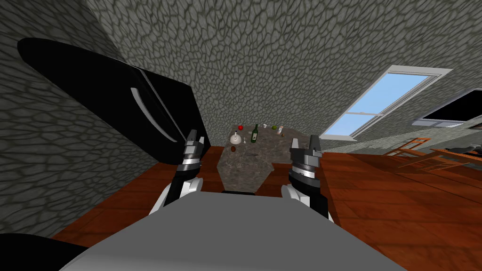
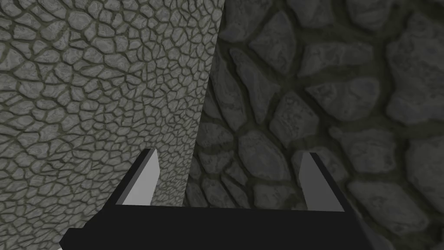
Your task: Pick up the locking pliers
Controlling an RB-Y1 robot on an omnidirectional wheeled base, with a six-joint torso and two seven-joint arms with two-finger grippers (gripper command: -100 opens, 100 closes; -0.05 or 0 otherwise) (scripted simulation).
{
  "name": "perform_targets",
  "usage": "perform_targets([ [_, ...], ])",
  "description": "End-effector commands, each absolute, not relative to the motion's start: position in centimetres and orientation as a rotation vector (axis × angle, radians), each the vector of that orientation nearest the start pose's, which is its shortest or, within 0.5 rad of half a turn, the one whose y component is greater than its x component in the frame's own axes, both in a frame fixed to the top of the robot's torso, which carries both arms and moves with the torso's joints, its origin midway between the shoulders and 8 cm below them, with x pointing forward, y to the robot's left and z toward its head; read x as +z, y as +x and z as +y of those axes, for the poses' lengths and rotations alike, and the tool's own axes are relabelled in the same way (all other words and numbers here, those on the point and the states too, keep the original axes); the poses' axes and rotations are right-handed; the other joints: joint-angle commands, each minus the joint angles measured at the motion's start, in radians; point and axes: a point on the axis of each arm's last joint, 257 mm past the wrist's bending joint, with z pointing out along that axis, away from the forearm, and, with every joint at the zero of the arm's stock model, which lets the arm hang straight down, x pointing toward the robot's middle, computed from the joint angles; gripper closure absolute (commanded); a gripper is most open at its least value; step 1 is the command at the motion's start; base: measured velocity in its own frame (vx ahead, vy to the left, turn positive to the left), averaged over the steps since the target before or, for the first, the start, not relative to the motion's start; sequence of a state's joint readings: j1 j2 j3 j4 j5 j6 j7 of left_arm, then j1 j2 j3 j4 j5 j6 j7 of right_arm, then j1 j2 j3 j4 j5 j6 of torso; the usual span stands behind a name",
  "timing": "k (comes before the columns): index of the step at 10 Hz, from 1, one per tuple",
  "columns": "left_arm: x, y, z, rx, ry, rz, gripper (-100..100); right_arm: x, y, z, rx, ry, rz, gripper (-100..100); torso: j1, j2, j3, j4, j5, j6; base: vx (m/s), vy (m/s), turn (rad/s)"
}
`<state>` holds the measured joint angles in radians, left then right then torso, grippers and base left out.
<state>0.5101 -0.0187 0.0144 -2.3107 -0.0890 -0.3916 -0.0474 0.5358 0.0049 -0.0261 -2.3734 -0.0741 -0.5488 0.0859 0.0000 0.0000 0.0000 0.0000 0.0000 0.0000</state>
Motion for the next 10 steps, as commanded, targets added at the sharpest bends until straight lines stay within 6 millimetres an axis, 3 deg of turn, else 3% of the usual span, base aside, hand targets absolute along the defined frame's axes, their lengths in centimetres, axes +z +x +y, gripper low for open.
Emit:
perform_targets([
  [1, 1.3, 35.5, 28.1, -1.159, -0.667, 0.716, 0, 5.8, 31.5, -28.9, 1.241, 0.560, 0.556, -100, 0.000, 0.000, 0.000, 0.000, 0.000, 0.000, -0.007, 0.026, 0.032],
  [5, 1.3, 35.5, 28.1, -1.159, -0.667, 0.716, 0, 3.6, 33.1, -27.6, 1.186, 0.501, 0.703, -100, 0.006, 0.002, 0.001, 0.000, 0.001, 0.000, -0.026, 0.080, 0.036],
  [7, 1.3, 35.5, 28.1, -1.159, -0.667, 0.716, 0, 1.3, 34.5, -27.0, 1.121, 0.461, 0.816, -100, 0.005, 0.002, 0.001, 0.000, 0.001, 0.000, -0.027, 0.091, 0.055],
  [8, 1.3, 35.5, 28.1, -1.159, -0.667, 0.716, 0, 1.3, 34.5, -26.9, 1.121, 0.448, 0.829, -100, 0.007, 0.002, 0.001, 0.000, 0.001, 0.000, -0.015, 0.090, 0.021],
  [10, 1.3, 35.5, 28.1, -1.159, -0.667, 0.716, 0, -1.7, 35.8, -26.5, 1.038, 0.397, 0.952, -100, 0.006, 0.002, 0.001, 0.000, 0.001, 0.000, -0.039, 0.110, 0.078],
])
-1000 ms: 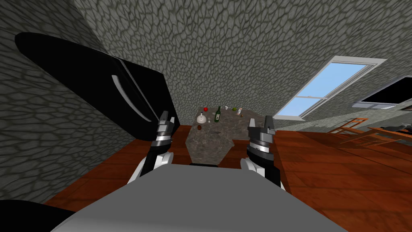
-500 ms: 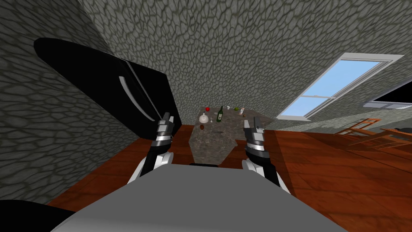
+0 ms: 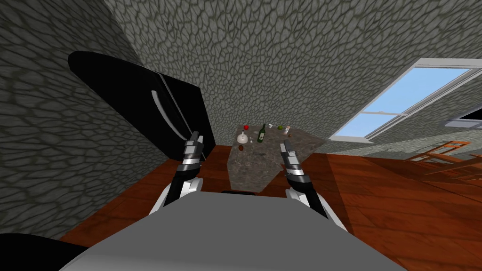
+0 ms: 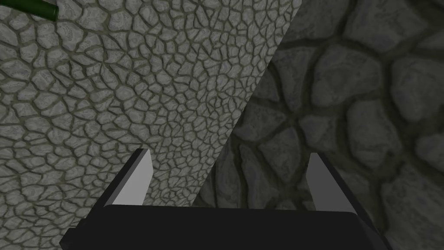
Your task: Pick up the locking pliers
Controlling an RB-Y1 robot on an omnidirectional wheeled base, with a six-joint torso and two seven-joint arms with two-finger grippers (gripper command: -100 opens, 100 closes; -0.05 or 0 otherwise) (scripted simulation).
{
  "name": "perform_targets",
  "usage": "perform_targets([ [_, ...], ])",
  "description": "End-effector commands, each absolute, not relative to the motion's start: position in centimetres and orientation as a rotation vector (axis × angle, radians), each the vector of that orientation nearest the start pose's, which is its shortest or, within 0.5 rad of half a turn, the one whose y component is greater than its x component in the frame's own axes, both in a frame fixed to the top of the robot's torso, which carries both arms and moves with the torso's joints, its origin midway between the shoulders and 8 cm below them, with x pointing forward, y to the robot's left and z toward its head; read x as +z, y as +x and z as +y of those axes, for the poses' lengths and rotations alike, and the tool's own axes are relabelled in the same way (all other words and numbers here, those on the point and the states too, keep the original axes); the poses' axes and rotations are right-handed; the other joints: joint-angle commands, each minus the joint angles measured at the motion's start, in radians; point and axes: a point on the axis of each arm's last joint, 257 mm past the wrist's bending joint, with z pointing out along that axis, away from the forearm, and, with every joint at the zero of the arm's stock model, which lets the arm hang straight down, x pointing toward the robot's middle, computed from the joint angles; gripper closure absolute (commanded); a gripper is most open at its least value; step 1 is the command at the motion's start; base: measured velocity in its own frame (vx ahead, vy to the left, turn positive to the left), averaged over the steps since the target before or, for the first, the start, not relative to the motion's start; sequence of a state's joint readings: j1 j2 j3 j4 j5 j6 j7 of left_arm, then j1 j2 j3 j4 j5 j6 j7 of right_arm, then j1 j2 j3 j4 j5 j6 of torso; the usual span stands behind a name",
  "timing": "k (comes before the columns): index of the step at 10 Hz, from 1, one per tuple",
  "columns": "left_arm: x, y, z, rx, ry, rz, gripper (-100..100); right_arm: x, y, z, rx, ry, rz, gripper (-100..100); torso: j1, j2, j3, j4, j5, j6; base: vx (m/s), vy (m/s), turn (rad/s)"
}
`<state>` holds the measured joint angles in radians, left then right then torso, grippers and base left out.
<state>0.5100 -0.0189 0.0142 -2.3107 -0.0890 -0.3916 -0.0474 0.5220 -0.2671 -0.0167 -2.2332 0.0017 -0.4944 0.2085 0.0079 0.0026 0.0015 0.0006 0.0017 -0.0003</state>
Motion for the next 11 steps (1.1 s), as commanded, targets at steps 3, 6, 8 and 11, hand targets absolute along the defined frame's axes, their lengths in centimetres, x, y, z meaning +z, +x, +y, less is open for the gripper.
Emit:
perform_targets([
  [3, 1.3, 35.5, 28.1, -1.159, -0.667, 0.716, 0, -3.4, 36.4, -26.2, 0.988, 0.341, 1.038, -100, -0.002, -0.001, -0.001, 0.000, 0.000, 0.000, -0.018, 0.088, 0.033],
  [6, 1.3, 35.5, 28.1, -1.159, -0.667, 0.716, 0, -7.1, 37.5, -26.4, 0.877, 0.250, 1.181, -100, 0.003, -0.001, 0.000, 0.000, 0.001, 0.000, -0.029, 0.136, 0.065],
  [8, 1.3, 35.5, 28.1, -1.159, -0.667, 0.716, 0, -9.0, 37.9, -26.7, 0.816, 0.198, 1.251, -100, -0.001, 0.000, 0.000, 0.000, 0.000, 0.000, -0.030, 0.092, 0.053],
  [11, 1.3, 35.5, 28.1, -1.159, -0.667, 0.716, 0, -12.9, 38.6, -27.9, 0.686, 0.090, 1.382, -100, -0.003, -0.002, -0.001, 0.000, 0.000, 0.000, -0.006, 0.086, 0.063],
])
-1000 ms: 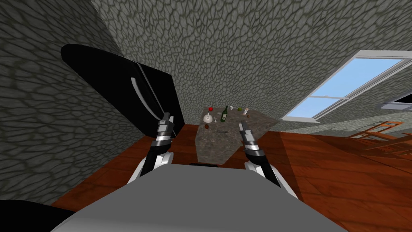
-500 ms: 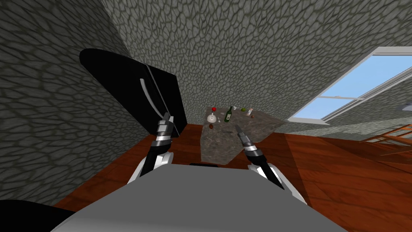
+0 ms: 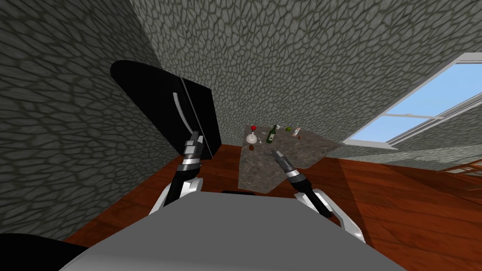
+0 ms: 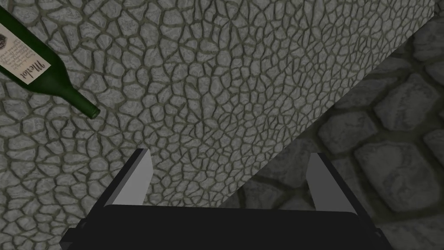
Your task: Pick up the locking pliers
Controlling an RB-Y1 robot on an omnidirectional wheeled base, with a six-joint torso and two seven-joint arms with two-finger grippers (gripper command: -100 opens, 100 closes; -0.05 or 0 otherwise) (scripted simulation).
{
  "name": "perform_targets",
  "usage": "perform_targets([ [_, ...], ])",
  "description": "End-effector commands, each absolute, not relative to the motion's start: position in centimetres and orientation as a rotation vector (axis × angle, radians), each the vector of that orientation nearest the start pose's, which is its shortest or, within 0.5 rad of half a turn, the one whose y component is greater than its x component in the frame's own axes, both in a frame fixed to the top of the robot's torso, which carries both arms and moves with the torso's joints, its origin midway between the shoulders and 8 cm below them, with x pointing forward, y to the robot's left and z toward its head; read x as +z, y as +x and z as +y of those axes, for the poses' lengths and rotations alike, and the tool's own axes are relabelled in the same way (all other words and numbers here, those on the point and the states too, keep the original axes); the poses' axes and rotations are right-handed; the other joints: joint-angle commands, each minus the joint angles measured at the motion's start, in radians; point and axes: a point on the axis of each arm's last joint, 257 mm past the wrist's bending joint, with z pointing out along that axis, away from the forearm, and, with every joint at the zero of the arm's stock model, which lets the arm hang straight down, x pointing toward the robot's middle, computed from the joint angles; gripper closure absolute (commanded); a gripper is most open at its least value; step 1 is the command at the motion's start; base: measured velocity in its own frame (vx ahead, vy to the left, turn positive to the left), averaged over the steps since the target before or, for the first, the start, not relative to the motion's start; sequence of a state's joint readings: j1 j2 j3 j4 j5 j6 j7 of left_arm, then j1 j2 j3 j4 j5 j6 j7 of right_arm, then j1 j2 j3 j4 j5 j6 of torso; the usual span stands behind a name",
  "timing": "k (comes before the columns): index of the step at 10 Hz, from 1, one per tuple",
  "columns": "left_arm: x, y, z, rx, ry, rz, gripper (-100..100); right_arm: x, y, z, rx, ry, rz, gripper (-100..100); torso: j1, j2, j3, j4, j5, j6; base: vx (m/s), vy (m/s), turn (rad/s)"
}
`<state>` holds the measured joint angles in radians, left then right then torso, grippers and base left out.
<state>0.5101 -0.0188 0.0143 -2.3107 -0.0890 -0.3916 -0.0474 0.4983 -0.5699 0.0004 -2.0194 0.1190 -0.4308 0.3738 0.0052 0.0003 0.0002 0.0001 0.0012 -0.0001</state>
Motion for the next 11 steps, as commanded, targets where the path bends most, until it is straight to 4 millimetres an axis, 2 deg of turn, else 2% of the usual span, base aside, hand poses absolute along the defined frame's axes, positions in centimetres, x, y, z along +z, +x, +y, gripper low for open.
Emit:
perform_targets([
  [1, 1.3, 35.5, 28.1, -1.159, -0.667, 0.716, 0, -12.9, 38.5, -27.9, 0.683, 0.080, 1.387, -100, 0.000, 0.000, 0.000, 0.000, 0.000, 0.000, -0.007, 0.081, 0.039],
  [2, 1.3, 35.5, 28.1, -1.159, -0.667, 0.716, 0, -14.8, 38.7, -28.8, 0.616, 0.025, 1.447, -100, 0.000, 0.000, 0.000, 0.000, 0.000, 0.000, -0.010, 0.104, 0.076],
  [3, 1.3, 35.5, 28.1, -1.159, -0.667, 0.716, 0, -14.9, 38.7, -28.8, 0.613, 0.015, 1.452, -100, 0.001, 0.001, 0.000, 0.000, 0.000, 0.000, -0.008, 0.096, 0.041],
  [4, 1.3, 35.5, 28.1, -1.159, -0.667, 0.716, 0, -16.8, 38.9, -29.8, 0.545, -0.039, 1.507, -100, 0.001, 0.001, 0.000, 0.000, 0.000, 0.000, -0.002, 0.115, 0.078],
  [5, 1.3, 35.5, 28.1, -1.159, -0.667, 0.716, 0, -16.7, 38.9, -29.9, 0.540, -0.054, 1.514, -100, 0.002, 0.001, 0.000, 0.000, 0.001, 0.000, -0.003, 0.080, 0.035],
  [6, 1.3, 35.5, 28.1, -1.159, -0.667, 0.716, 0, -18.6, 38.9, -31.1, 0.469, -0.118, 1.568, -100, 0.000, 0.000, 0.000, 0.000, 0.000, 0.000, -0.002, 0.089, 0.099],
  [7, 1.3, 35.5, 28.1, -1.159, -0.667, 0.716, 0, -18.6, 38.9, -31.2, 0.466, -0.126, 1.572, -100, 0.000, 0.000, 0.000, 0.000, 0.000, 0.000, -0.002, 0.070, 0.036],
  [8, 1.3, 35.5, 28.1, -1.159, -0.667, 0.716, 0, -20.4, 38.8, -32.5, 0.395, -0.189, 1.622, -100, -0.001, 0.000, 0.000, 0.000, 0.000, 0.001, -0.006, 0.092, 0.065],
  [9, 1.3, 35.5, 28.1, -1.159, -0.667, 0.716, 0, -20.3, 38.8, -32.6, 0.391, -0.201, 1.626, -100, 0.000, 0.001, 0.000, 0.000, 0.000, 0.000, -0.002, 0.081, 0.043],
  [10, 1.3, 35.5, 28.1, -1.159, -0.667, 0.716, 0, -22.0, 38.7, -34.1, 0.320, -0.268, 1.673, -100, -0.001, 0.000, 0.000, 0.000, 0.000, 0.000, 0.003, 0.103, 0.097],
  [11, 1.3, 35.5, 28.1, -1.159, -0.667, 0.716, 0, -21.9, 38.7, -34.2, 0.315, -0.278, 1.677, -100, 0.001, 0.000, 0.000, 0.000, 0.000, 0.000, 0.010, 0.081, 0.039],
])
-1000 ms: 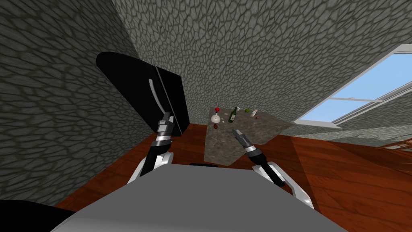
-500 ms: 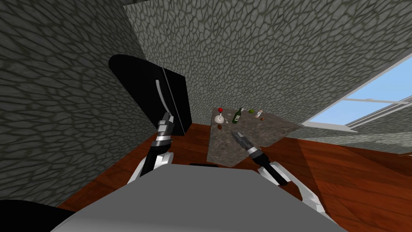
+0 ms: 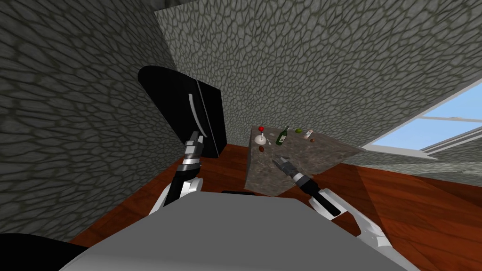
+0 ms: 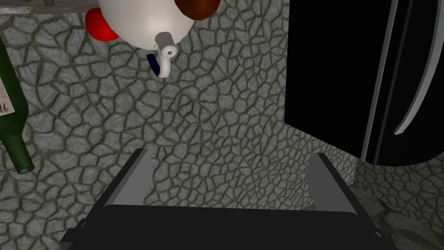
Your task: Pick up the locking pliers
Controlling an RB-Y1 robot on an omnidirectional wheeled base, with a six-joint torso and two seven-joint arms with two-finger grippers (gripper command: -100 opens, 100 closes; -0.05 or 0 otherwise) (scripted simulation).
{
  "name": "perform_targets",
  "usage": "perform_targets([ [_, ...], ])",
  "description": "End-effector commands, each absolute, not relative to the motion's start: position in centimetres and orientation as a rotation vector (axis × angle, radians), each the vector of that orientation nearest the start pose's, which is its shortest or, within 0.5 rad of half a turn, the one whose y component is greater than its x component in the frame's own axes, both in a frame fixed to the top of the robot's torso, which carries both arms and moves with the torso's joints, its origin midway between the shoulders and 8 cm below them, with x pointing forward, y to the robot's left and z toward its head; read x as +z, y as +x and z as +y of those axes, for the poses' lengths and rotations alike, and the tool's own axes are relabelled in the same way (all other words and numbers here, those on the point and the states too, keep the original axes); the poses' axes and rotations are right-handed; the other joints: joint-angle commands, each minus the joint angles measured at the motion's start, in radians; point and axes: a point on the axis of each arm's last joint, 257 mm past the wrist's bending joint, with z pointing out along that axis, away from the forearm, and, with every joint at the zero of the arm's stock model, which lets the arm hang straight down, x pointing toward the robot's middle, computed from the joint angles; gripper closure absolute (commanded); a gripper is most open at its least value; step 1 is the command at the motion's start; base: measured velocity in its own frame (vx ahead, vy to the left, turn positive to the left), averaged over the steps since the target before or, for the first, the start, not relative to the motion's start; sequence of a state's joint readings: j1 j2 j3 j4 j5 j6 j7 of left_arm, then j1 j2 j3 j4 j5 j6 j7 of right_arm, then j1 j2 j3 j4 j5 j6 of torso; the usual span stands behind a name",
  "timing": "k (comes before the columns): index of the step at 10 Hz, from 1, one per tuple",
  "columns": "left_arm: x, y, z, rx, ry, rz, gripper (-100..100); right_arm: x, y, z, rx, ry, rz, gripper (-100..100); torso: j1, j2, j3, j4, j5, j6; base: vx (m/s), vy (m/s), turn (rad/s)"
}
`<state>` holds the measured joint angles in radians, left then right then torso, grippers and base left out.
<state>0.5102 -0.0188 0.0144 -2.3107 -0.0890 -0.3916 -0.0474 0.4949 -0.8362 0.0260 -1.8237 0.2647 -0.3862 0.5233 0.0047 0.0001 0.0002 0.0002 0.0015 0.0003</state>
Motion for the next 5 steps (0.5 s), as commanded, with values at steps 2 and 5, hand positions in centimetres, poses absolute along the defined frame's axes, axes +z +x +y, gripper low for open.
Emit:
perform_targets([
  [2, 1.3, 35.5, 28.1, -1.159, -0.667, 0.716, 0, -23.4, 38.5, -36.0, 0.240, -0.356, 1.724, -100, 0.000, 0.000, 0.000, 0.000, 0.000, 0.000, 0.012, 0.079, 0.064],
  [5, 1.3, 35.5, 28.1, -1.159, -0.667, 0.716, 0, -26.0, 37.9, -39.7, 0.096, -0.506, 1.805, -100, -0.001, 0.000, 0.000, 0.000, 0.000, 0.000, 0.013, 0.077, 0.075],
])
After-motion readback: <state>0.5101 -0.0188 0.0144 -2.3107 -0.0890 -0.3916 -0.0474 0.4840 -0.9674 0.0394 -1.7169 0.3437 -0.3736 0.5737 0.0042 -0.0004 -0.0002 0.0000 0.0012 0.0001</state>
